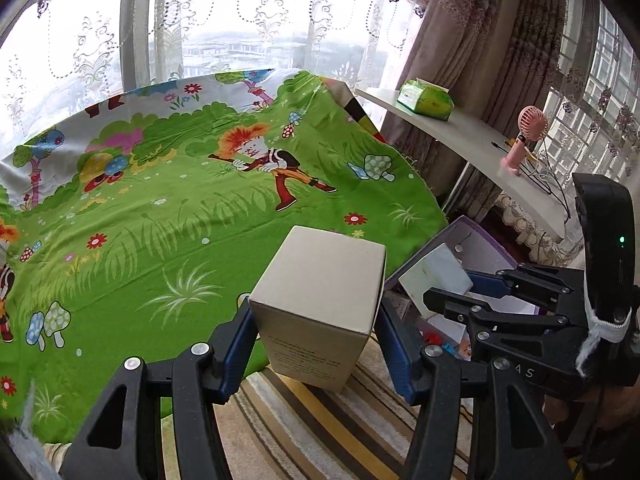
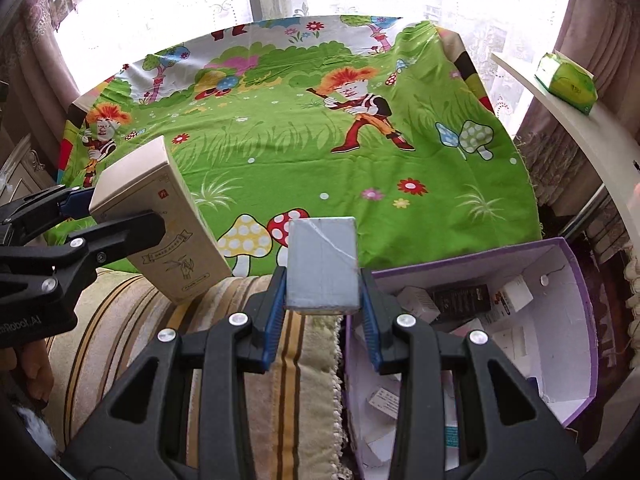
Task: Organize rigid objects
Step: 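Carry both boxes into the purple box and open both grippers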
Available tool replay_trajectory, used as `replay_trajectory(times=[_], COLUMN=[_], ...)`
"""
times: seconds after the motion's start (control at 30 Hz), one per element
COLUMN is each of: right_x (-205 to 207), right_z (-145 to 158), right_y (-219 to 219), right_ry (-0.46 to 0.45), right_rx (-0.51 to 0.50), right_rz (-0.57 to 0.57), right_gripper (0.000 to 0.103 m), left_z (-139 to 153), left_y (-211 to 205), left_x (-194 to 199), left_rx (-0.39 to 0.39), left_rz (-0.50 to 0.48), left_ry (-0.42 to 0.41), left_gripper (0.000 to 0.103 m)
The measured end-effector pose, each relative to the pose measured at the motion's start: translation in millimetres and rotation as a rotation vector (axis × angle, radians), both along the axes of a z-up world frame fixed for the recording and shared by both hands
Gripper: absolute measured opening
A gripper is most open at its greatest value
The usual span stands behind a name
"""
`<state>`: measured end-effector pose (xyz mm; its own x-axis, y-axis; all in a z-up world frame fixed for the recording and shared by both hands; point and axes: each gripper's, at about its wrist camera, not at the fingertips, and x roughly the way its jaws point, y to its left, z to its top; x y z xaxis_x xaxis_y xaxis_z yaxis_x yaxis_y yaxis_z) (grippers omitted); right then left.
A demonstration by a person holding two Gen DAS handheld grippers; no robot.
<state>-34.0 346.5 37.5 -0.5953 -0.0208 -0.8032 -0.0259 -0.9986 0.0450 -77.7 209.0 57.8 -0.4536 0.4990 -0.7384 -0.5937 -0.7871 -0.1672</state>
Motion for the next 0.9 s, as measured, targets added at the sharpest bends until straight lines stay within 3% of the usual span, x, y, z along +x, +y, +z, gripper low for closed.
replay_trajectory(times=[0.33,0.63,0.67,0.73,0.9], right_x=[66.9,90.2,92.0,93.5,100.1], right_z=[7.5,3.9,3.5,2.9,2.8], right_y=[80.1,113.8,116.9,119.6,117.9], right_ry=[0.007,0.009,0.008,0.0,-0.002], right_rx=[0.018,0.014,0.012,0.006,0.007], right_rz=[-0.188,-0.283,-0.298,-0.303,-0.309], right_gripper=[0.039,0.039,0.039,0.04,0.061], left_z=[-2.2,-11.3,-12.0,-13.3,-14.8], left_y=[72.3,93.2,93.2,91.7,89.5], left_x=[43.5,52.6,50.6,48.3,54.1], left_rx=[0.009,-0.008,-0.013,-0.019,-0.033], left_rz=[-0.177,-0.203,-0.193,-0.177,-0.175], left_ry=[-0.049,-0.077,-0.08,-0.082,-0.075], left_gripper=[0.059,0.06,0.063,0.068,0.077])
